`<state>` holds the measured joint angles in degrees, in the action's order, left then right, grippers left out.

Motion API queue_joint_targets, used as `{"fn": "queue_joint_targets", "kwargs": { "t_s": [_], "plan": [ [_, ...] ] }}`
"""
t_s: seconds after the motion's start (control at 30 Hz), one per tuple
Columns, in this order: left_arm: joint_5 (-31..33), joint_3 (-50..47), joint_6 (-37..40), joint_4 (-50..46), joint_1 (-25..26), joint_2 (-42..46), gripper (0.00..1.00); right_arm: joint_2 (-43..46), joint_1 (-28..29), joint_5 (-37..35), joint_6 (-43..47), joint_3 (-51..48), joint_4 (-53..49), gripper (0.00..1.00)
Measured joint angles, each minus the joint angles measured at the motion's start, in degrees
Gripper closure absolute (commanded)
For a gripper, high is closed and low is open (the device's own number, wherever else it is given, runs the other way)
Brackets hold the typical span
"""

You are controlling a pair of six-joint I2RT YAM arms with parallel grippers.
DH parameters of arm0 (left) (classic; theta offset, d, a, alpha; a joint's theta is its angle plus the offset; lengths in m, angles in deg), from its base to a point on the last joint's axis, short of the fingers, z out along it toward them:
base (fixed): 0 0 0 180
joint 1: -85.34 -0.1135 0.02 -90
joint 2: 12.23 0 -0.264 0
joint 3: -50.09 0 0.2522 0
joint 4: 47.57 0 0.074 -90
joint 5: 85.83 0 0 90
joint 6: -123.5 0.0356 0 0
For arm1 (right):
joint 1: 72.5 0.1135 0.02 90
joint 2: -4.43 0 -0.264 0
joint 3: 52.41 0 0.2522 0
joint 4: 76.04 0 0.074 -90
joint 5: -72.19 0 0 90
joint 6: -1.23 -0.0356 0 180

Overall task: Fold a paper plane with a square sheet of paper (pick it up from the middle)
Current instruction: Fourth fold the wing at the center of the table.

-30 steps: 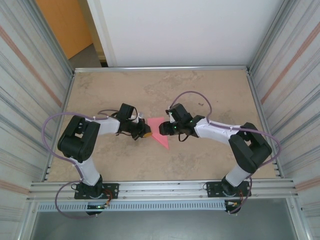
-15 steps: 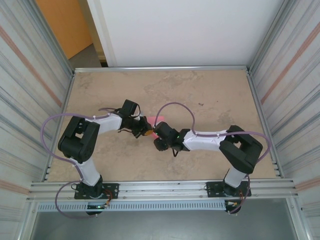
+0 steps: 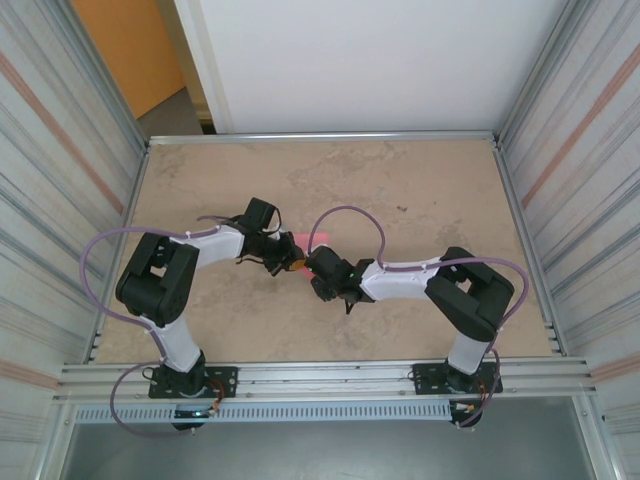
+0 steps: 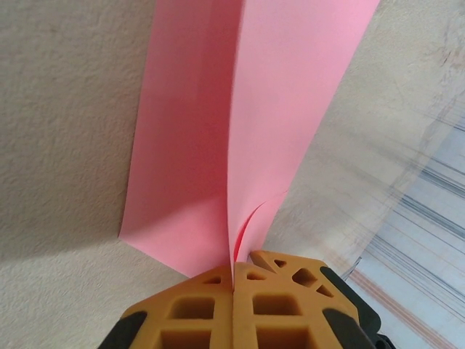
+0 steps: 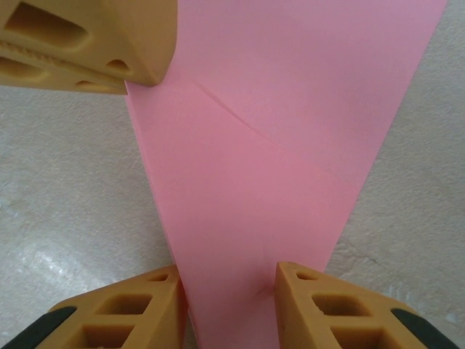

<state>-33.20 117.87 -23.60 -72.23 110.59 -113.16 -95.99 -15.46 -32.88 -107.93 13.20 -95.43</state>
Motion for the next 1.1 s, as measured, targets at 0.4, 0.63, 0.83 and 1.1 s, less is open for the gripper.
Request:
{"fn": "queue_joint_targets", "kwargs": {
  "t_s": [0.4,0.63,0.83,1.1],
  "plan": [
    [0.00,0.00,-0.22,0.00,0.44,0.00,0.95,-0.42,0.00,-0.83,0.22,1.01,0.26,0.68],
    [0.02,0.00,-0.24,-0.02,0.44,0.00,0.94,-0.76,0.00,-1.46,0.20,1.09,0.46,0.73],
    [0.02,0.00,-0.37,-0.04,0.42,0.09,0.87,-0.83,0.00,-1.46,0.24,1.09,0.48,0.80],
    [0.26,-0.02,-0.76,-1.46,-2.34,3.82,0.69,-0.81,-0.70,1.55,0.26,0.44,2.47,0.93]
  ]
}}
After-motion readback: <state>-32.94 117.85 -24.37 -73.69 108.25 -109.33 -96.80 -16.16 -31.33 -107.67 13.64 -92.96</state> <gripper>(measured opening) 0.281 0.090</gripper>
